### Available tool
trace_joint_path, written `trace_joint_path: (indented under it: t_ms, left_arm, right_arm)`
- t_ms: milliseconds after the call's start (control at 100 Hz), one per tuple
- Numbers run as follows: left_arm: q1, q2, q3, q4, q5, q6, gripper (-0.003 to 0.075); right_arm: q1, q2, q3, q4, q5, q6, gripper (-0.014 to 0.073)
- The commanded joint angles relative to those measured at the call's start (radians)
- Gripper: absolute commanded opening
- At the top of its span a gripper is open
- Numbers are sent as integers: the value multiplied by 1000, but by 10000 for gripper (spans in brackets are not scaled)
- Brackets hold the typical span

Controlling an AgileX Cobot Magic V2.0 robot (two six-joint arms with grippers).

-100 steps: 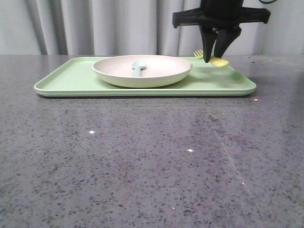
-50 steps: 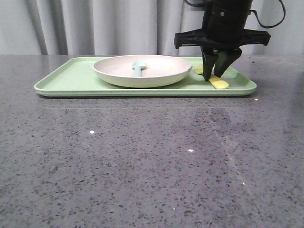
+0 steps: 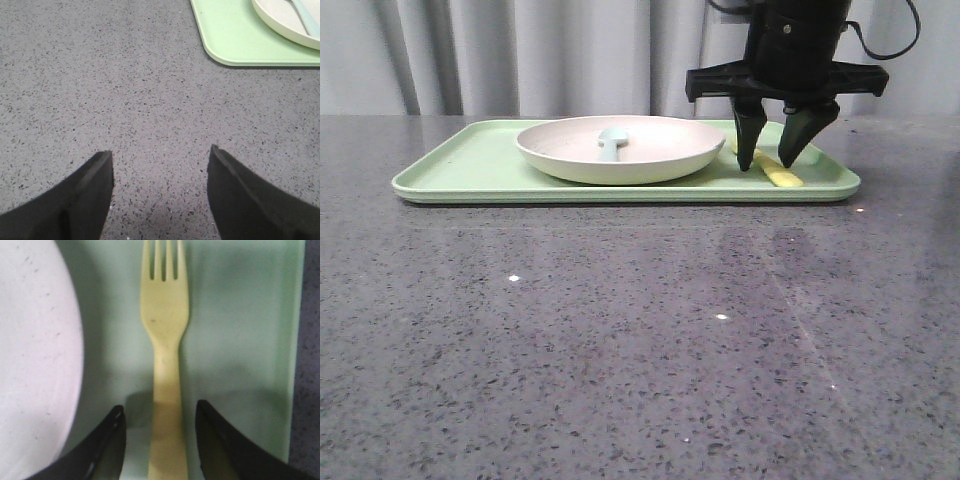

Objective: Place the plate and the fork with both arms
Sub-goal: 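Raise the right gripper away from the tray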

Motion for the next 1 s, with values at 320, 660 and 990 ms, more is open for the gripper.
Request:
trace_joint_path:
  t_ms: [320, 660, 990]
  left_arm:
    - [0, 4, -27, 1, -72, -13, 410]
    - [0, 4, -27, 1, -72, -13, 410]
    - [0, 4, -27, 1, -72, -13, 410]
  right_arm:
    - [-6, -199, -14, -69, -31, -31, 367]
    - [-47, -502, 244, -177, -117, -29, 367]
    - [-149, -882, 606, -181, -169, -29, 367]
